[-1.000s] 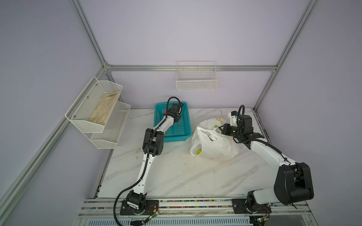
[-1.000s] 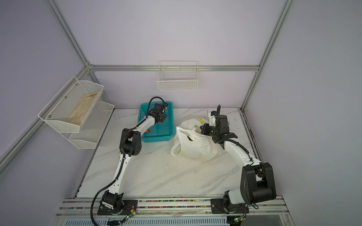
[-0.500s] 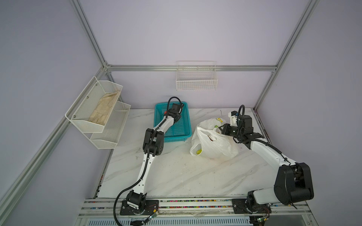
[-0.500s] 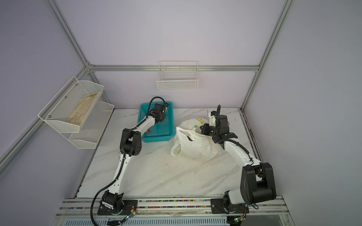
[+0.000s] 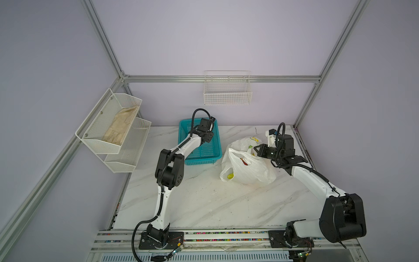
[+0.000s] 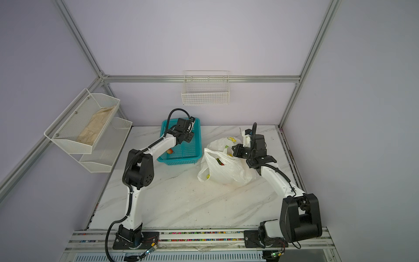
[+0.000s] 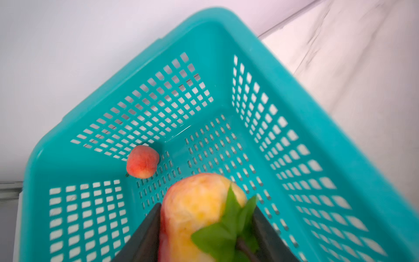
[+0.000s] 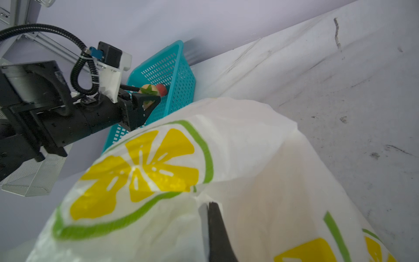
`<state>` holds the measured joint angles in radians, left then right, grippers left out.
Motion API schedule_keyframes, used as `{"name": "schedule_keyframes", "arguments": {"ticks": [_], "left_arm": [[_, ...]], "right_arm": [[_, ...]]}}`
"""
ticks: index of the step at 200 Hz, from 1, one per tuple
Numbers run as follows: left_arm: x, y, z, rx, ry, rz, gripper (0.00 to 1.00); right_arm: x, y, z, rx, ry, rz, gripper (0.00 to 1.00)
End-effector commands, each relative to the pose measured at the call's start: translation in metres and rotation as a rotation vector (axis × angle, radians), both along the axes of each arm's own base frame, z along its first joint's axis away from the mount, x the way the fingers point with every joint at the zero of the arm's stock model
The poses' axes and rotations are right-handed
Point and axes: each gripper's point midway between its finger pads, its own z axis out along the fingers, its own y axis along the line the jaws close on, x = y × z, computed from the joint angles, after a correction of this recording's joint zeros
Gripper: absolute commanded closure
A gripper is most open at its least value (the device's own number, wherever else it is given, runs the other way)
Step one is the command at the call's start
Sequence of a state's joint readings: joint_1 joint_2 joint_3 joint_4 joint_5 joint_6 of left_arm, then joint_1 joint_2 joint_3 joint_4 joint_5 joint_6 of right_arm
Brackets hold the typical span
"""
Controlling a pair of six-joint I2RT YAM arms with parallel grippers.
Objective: Place the fake fruits into the plastic bag and tie a complex knot
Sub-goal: 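Carry the apple with left gripper into the bag opening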
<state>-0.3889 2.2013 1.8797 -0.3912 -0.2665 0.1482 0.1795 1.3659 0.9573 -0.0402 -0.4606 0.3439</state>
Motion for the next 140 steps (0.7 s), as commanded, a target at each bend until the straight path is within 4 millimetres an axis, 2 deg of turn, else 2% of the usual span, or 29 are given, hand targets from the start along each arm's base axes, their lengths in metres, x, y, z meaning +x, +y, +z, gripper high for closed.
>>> {"name": "schedule_keyframes", "arguments": {"ticks": [1, 19, 40, 71, 85, 90, 113, 140], "left_arm": [[-0.022, -0.002, 0.029, -0.166, -0.034, 0.051, 0.6], [-0.052, -0.002, 0.037, -0.252, -0.003, 0.06, 0.6], [-0.099, -0.01, 0.055, -0.402, 0.016, 0.036, 0.61], [-0.181, -0.039, 0.065, -0.557, 0.05, -0.093, 0.61], [-0.214, -0.053, 0.062, -0.596, 0.088, -0.149, 0.61], [-0.227, -0.057, 0.07, -0.62, 0.081, -0.171, 0.62], [-0.263, -0.082, 0.073, -0.695, 0.139, -0.257, 0.62], [-0.283, -0.11, 0.078, -0.744, 0.179, -0.34, 0.62]], "right_arm": [[-0.003, -0.003, 0.015, 0.013, -0.033, -0.011, 0.95], [-0.004, -0.003, 0.021, 0.017, -0.044, -0.014, 0.95], [-0.004, -0.002, 0.02, 0.022, -0.038, -0.008, 0.95], [-0.002, 0.0, 0.019, 0.021, -0.039, 0.007, 0.95], [-0.001, 0.001, 0.021, 0.021, -0.045, 0.012, 0.95], [0.0, 0.002, 0.022, 0.022, -0.049, 0.017, 0.95], [0.002, 0.003, 0.024, 0.023, -0.054, 0.022, 0.95], [-0.001, 0.008, 0.025, 0.064, -0.048, 0.042, 0.94]]}}
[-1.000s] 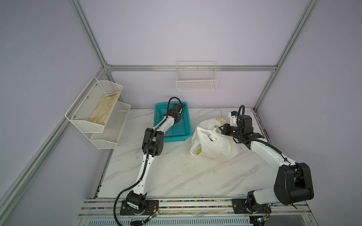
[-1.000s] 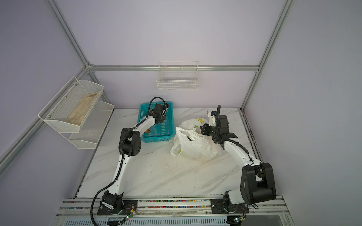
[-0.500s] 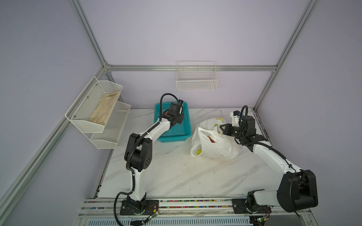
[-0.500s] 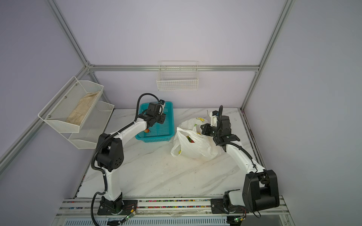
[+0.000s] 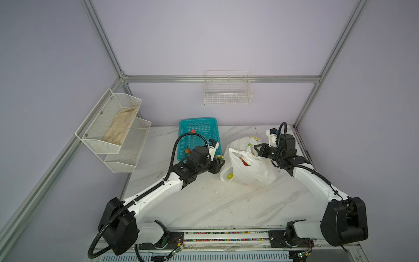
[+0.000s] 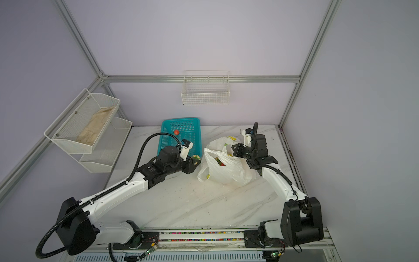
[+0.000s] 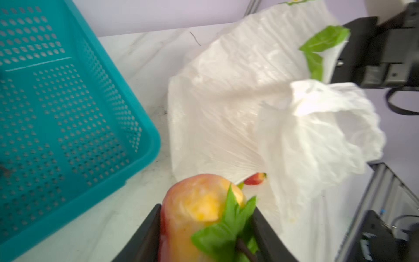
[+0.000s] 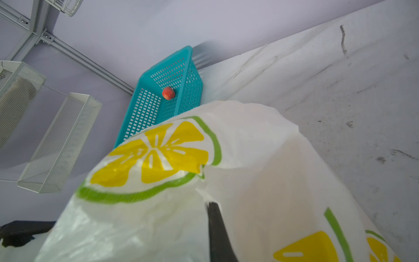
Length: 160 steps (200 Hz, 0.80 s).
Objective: Place the fake fruits into the plastic bag and tie a complex knot
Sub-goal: 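Carry the apple with left gripper into the bag opening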
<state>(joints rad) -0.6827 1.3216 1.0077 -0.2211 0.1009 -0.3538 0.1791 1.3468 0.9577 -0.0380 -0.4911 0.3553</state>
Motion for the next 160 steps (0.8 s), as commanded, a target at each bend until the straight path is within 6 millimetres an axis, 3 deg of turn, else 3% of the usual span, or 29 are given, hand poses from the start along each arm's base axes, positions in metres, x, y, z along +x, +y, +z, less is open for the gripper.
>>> {"name": "schedule_keyframes", "arguments": {"ticks": [1, 42, 58, 61, 92, 120, 160], "left_arm": [[-0.016, -0.023, 0.001, -0.099, 0.041, -0.067, 0.62], [-0.025, -0.052, -0.007, -0.126, 0.077, -0.142, 0.62], [-0.03, -0.064, 0.001, -0.159, 0.068, -0.181, 0.63], [-0.029, -0.068, -0.011, -0.145, 0.089, -0.187, 0.63], [-0.037, -0.087, -0.015, -0.174, 0.102, -0.258, 0.62], [-0.032, -0.094, -0.026, -0.162, 0.111, -0.265, 0.61], [-0.003, -0.085, -0.044, -0.154, 0.169, -0.157, 0.6]], "right_arm": [[0.003, 0.004, 0.015, 0.039, -0.034, 0.021, 0.94], [-0.003, 0.002, 0.024, 0.041, -0.049, 0.015, 0.94], [-0.005, 0.002, 0.025, 0.043, -0.048, 0.015, 0.94], [-0.005, 0.002, 0.025, 0.043, -0.047, 0.015, 0.94], [-0.008, 0.004, 0.024, 0.053, -0.044, 0.027, 0.94], [-0.012, 0.006, 0.022, 0.057, -0.039, 0.04, 0.94], [-0.02, 0.003, 0.012, 0.003, -0.026, 0.06, 0.94]]}}
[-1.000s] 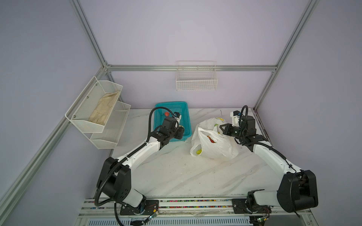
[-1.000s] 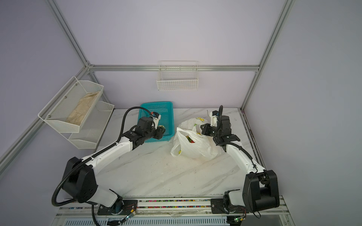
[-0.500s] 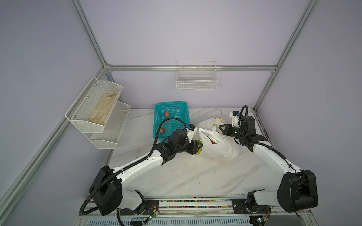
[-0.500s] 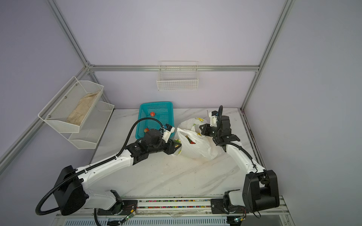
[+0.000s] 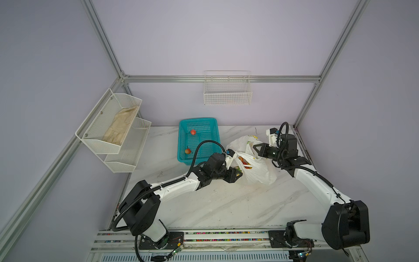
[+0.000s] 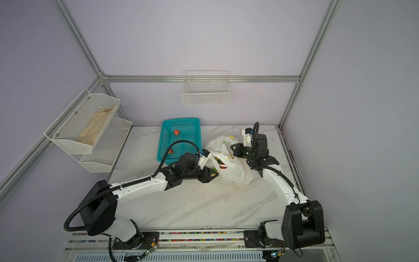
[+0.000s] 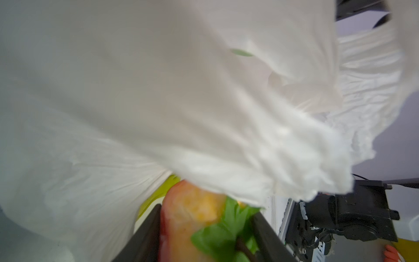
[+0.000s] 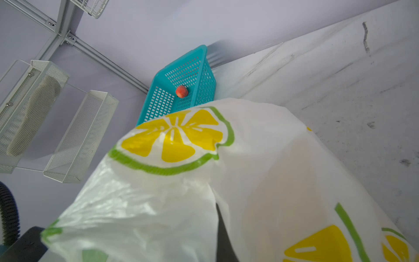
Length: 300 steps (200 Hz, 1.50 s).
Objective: Place the fake fruits into the plastic bag and tie a complex knot
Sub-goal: 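Carry the apple with left gripper into the bag opening, then open left gripper to drop the apple inside the bag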
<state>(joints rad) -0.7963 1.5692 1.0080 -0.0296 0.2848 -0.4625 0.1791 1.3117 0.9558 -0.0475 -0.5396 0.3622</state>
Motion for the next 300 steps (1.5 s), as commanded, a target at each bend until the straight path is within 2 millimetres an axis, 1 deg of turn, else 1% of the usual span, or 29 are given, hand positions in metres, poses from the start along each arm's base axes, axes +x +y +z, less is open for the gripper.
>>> {"name": "schedule_keyframes", "arguments": {"ticks": [1, 19, 30, 45, 62, 78, 89, 107, 132, 158, 176, 179, 181, 189, 195, 196, 197, 200, 216, 232, 254, 262, 264, 266, 300], "left_arm": [[0.024, 0.0, 0.016, -0.062, -0.003, 0.062, 0.6], [0.033, 0.0, 0.011, -0.066, 0.003, 0.084, 0.58], [0.039, -0.002, 0.01, -0.058, -0.002, 0.089, 0.57], [0.046, -0.011, 0.008, -0.049, -0.006, 0.083, 0.54], [0.051, -0.021, 0.005, -0.041, -0.01, 0.069, 0.51], [0.05, -0.026, 0.003, -0.035, -0.011, 0.053, 0.44], [0.05, -0.025, 0.004, -0.031, -0.017, 0.056, 0.39], [0.047, -0.017, 0.013, -0.025, -0.054, 0.063, 0.31], [0.04, -0.004, 0.021, 0.008, -0.085, 0.064, 0.25], [0.028, 0.012, 0.027, 0.045, -0.092, 0.065, 0.25], [0.018, 0.03, 0.027, 0.066, -0.094, 0.096, 0.25], [0.017, 0.033, 0.03, 0.063, -0.098, 0.104, 0.25], [0.016, 0.035, 0.027, 0.07, -0.095, 0.11, 0.25], [0.013, 0.045, 0.027, 0.076, -0.101, 0.14, 0.25], [0.012, 0.051, 0.016, 0.101, -0.082, 0.161, 0.25], [0.01, 0.053, 0.023, 0.09, -0.093, 0.165, 0.25], [0.009, 0.055, 0.026, 0.086, -0.096, 0.167, 0.25], [0.008, 0.058, 0.027, 0.088, -0.096, 0.178, 0.25], [0.003, 0.068, 0.015, 0.129, -0.052, 0.206, 0.25], [0.0, 0.071, 0.005, 0.148, -0.002, 0.221, 0.26], [-0.001, 0.07, -0.008, 0.159, 0.039, 0.228, 0.3], [-0.001, 0.07, -0.008, 0.162, 0.039, 0.229, 0.31], [0.0, 0.07, -0.018, 0.182, 0.055, 0.229, 0.31], [0.001, 0.07, -0.021, 0.19, 0.059, 0.229, 0.31], [0.006, 0.066, -0.041, 0.23, 0.09, 0.237, 0.34]], "right_arm": [[-0.01, -0.003, -0.001, -0.029, -0.011, 0.02, 0.94], [-0.01, -0.006, -0.003, -0.037, -0.009, 0.003, 0.94], [-0.009, -0.002, -0.001, -0.002, -0.006, 0.006, 0.94], [-0.008, 0.004, 0.0, 0.044, 0.0, 0.022, 0.94], [-0.005, 0.004, 0.0, 0.054, 0.005, 0.012, 0.94], [-0.003, 0.002, 0.001, 0.036, -0.003, 0.004, 0.94], [-0.003, 0.001, 0.004, 0.022, -0.012, 0.007, 0.94], [-0.002, -0.002, 0.006, 0.008, -0.022, -0.004, 0.94], [0.001, -0.001, 0.002, 0.002, -0.018, -0.003, 0.94], [0.004, -0.001, 0.001, -0.006, -0.02, -0.001, 0.94], [0.006, -0.003, 0.001, -0.017, -0.026, -0.013, 0.94], [0.006, -0.003, 0.001, -0.019, -0.026, -0.014, 0.94], [0.006, -0.004, 0.001, -0.019, -0.026, -0.015, 0.94], [0.007, -0.003, -0.001, -0.021, -0.025, -0.014, 0.94], [0.007, -0.004, -0.002, -0.02, -0.022, -0.015, 0.94], [0.007, -0.003, -0.002, -0.019, -0.022, -0.014, 0.94], [0.007, -0.003, -0.002, -0.019, -0.021, -0.014, 0.94], [0.007, -0.003, -0.003, -0.019, -0.019, -0.01, 0.94], [0.008, -0.002, -0.007, -0.015, -0.013, -0.009, 0.94], [0.008, -0.001, -0.008, -0.011, -0.011, -0.009, 0.94], [0.008, -0.001, -0.006, -0.011, -0.013, -0.007, 0.94], [0.007, -0.001, -0.004, -0.012, -0.017, -0.005, 0.94], [0.007, -0.001, -0.004, -0.012, -0.017, -0.005, 0.94], [0.006, -0.002, -0.004, -0.012, -0.017, -0.005, 0.94], [0.004, -0.003, -0.003, -0.015, -0.022, -0.009, 0.94]]}}
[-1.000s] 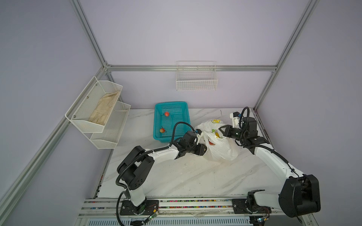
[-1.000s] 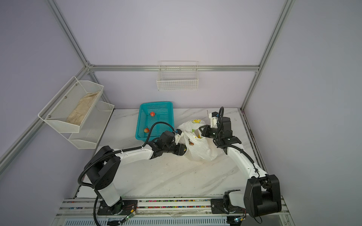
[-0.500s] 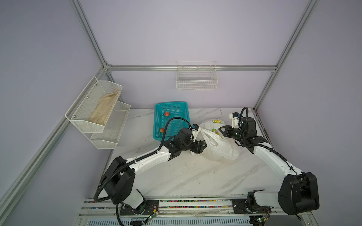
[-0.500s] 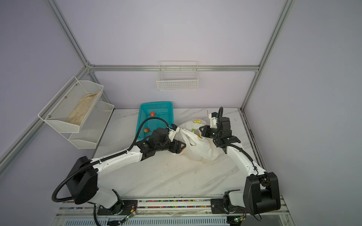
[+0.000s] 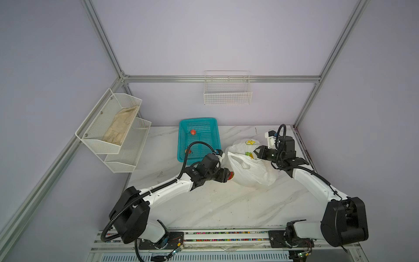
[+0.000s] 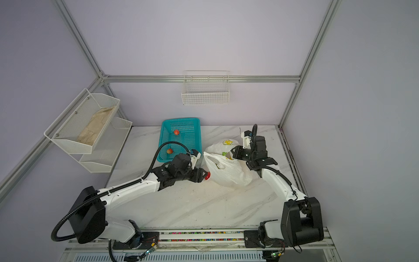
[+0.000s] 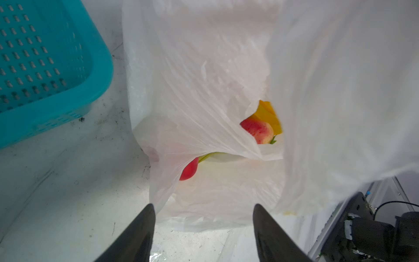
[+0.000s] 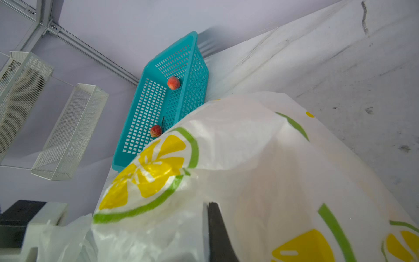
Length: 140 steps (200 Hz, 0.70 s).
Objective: Place the fake fruits into the plastic bag and tie a complex knot
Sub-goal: 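Open left gripper to drop the apple inside the bag, then grasp the bag's top edge with left gripper and lift it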
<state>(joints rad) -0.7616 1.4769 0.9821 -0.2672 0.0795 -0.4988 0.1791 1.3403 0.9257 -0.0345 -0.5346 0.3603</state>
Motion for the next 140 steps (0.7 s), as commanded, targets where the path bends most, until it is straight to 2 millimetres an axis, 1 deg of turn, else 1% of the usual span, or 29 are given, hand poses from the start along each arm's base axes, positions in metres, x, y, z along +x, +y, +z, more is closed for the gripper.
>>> {"name": "schedule_keyframes", "arguments": {"ticks": [1, 30, 59, 84, 102, 109, 120, 130, 140], "left_arm": [[-0.001, 0.003, -0.02, 0.032, 0.037, 0.023, 0.34], [0.011, 0.001, -0.031, 0.059, 0.025, 0.047, 0.34], [0.023, 0.0, -0.04, 0.085, 0.009, 0.08, 0.37], [0.025, -0.005, -0.051, 0.088, 0.029, 0.072, 0.43], [0.024, -0.01, -0.053, 0.074, 0.046, 0.056, 0.54], [0.022, -0.012, -0.051, 0.063, 0.046, 0.049, 0.58], [0.02, -0.015, -0.046, 0.038, 0.046, 0.033, 0.69], [0.015, -0.021, -0.036, -0.008, 0.029, -0.01, 0.79], [0.009, -0.029, -0.018, -0.083, -0.002, -0.058, 0.86]], "right_arm": [[0.003, -0.002, 0.018, -0.004, -0.064, -0.005, 0.94], [0.002, -0.002, 0.018, 0.0, -0.063, -0.001, 0.94], [0.002, -0.002, 0.019, 0.0, -0.063, -0.001, 0.94], [0.0, -0.002, 0.017, -0.004, -0.062, 0.0, 0.94], [0.0, -0.002, 0.016, -0.006, -0.059, 0.001, 0.94], [0.0, -0.002, 0.016, -0.005, -0.06, 0.001, 0.94], [0.001, -0.002, 0.019, -0.006, -0.067, -0.002, 0.94], [0.002, -0.003, 0.022, -0.005, -0.073, -0.006, 0.94], [0.004, -0.002, 0.027, 0.001, -0.081, -0.007, 0.94]]}}
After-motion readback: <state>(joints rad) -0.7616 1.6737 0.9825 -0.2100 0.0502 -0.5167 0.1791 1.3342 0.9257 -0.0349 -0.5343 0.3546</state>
